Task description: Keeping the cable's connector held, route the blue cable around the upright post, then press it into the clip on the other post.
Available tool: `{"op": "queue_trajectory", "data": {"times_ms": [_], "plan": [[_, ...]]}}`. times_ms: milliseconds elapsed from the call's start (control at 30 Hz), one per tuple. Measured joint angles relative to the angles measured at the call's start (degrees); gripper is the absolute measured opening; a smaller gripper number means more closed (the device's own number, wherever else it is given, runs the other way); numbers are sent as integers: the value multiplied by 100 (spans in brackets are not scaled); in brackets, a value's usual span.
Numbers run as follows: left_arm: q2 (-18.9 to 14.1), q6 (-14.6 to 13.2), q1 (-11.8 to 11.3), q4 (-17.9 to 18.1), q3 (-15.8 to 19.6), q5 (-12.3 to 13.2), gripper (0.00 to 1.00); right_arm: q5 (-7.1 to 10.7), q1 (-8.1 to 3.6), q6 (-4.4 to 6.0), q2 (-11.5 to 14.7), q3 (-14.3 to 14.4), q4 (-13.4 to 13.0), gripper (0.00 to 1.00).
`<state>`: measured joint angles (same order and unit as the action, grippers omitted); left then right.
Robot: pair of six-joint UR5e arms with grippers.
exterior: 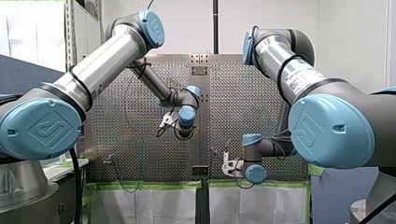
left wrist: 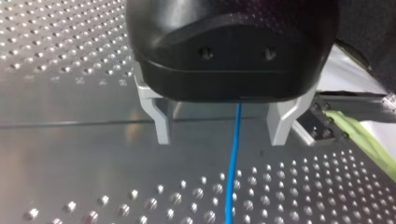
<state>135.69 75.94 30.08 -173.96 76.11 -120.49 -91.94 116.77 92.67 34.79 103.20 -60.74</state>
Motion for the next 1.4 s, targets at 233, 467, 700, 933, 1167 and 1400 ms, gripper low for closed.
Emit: {"op": "queue_trajectory", "data": {"times_ms": [233,467,700,933,1167,1400], "plan": [[263,78,76,166,1,20,100,55,1,-9,13,2,0,0],[354,148,108,351,0,64,100,126,4,-10,39,13,0,0],[519,241,179,561,-1,232,100,157,19,-10,50,19,-7,0],[752,296,246,705,-1,371,100,210,33,-10,46,-4,-7,0],[819,339,385,987,-1,506,100,250,40,-10,19,-25,-9,0],[814,347,484,1113,-1,546,100,252,29,-10,-23,-36,-9,0]]}}
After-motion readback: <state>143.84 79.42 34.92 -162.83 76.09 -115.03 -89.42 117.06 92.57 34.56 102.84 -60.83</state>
